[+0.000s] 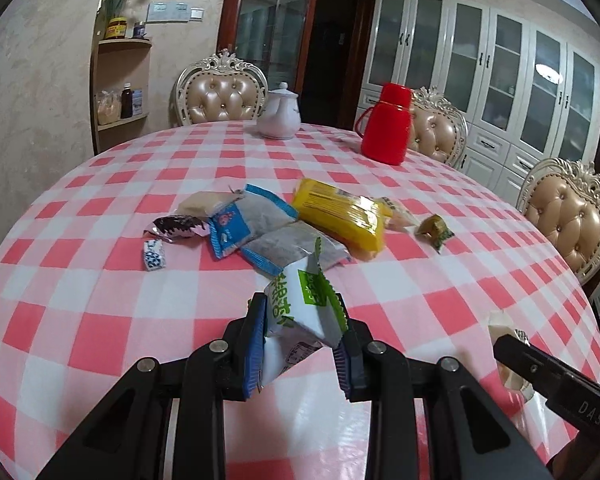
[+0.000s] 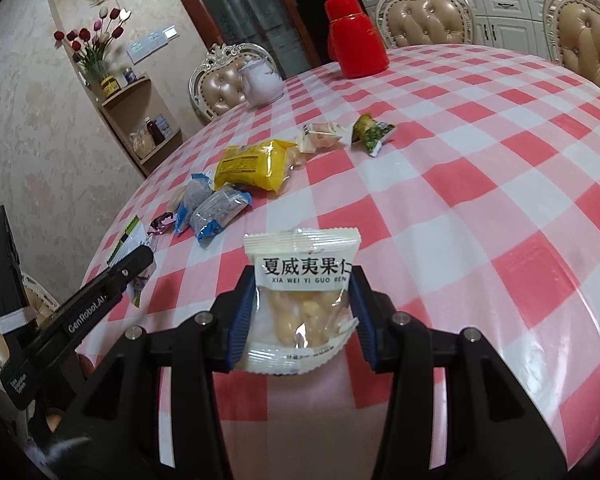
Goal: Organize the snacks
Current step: 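Carry both held packets over to the white box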
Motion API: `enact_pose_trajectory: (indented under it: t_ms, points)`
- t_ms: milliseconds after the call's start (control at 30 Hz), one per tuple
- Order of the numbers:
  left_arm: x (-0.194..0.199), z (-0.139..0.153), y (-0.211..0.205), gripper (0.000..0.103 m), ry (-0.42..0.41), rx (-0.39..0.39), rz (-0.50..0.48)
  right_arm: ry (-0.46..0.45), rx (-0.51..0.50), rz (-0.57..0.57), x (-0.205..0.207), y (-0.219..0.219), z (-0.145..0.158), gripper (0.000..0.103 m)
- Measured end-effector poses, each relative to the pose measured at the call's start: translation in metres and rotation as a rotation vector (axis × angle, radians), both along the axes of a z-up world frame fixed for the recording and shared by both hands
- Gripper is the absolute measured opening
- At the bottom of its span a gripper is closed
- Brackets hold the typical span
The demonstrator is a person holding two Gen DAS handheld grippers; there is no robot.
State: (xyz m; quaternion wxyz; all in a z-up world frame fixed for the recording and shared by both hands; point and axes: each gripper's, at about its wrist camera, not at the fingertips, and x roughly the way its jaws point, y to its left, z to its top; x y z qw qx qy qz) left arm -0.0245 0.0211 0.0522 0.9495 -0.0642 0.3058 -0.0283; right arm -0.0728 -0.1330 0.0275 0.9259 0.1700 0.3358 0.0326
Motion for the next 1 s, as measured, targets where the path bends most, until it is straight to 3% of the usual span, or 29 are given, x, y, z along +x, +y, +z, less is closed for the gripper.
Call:
enact_pose_trajectory:
  t_ms: [267, 400, 767, 1000]
  points:
    - [-0.018, 0.003, -0.036, 0.031, -0.021, 0.037, -0.055, -0.030, 0.026, -0.060, -0.029, -0.021, -0.002, 0.049]
    - [-0.024, 0.003, -0.048, 0.031, -0.025, 0.046, -0.072, -0.110, 0.063, -0.067, -0.045, -0.029, 0.004, 0.049]
    - [-0.044, 0.007, -0.084, 0.031, -0.042, 0.059, -0.126, -0.071, 0.082, -0.098, -0.073, -0.053, 0.015, 0.049]
    - [-0.061, 0.008, -0.129, 0.031, -0.043, 0.105, -0.192, -0.090, 0.040, -0.149, -0.117, -0.079, 0.038, 0.050]
